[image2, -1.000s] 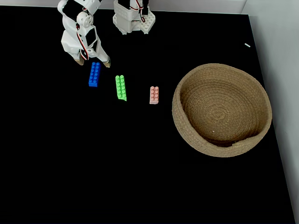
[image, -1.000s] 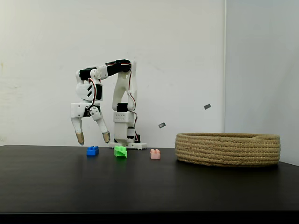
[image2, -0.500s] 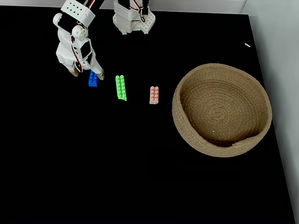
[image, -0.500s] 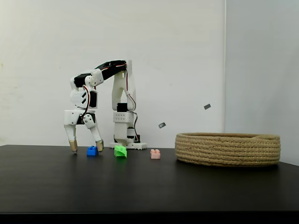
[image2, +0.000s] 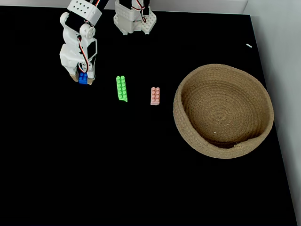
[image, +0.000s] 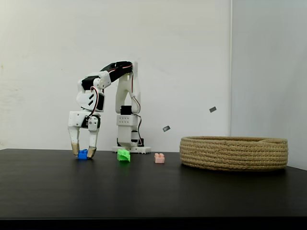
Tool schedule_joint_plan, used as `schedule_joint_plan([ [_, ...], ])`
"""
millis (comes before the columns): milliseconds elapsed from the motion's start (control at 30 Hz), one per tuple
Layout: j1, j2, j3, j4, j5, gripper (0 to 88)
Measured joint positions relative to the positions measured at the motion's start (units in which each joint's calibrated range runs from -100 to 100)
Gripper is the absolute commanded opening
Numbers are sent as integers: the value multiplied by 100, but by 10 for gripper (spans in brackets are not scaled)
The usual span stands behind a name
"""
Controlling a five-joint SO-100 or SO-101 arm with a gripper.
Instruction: Place the lego blocks in the tray
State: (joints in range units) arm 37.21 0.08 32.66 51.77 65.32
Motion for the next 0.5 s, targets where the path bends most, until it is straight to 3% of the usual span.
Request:
schedule_joint_plan([
  [333, -440, -848, 380, 414, -821, 0],
  [500, -570, -1662, -283, 1583, -1294, 0],
])
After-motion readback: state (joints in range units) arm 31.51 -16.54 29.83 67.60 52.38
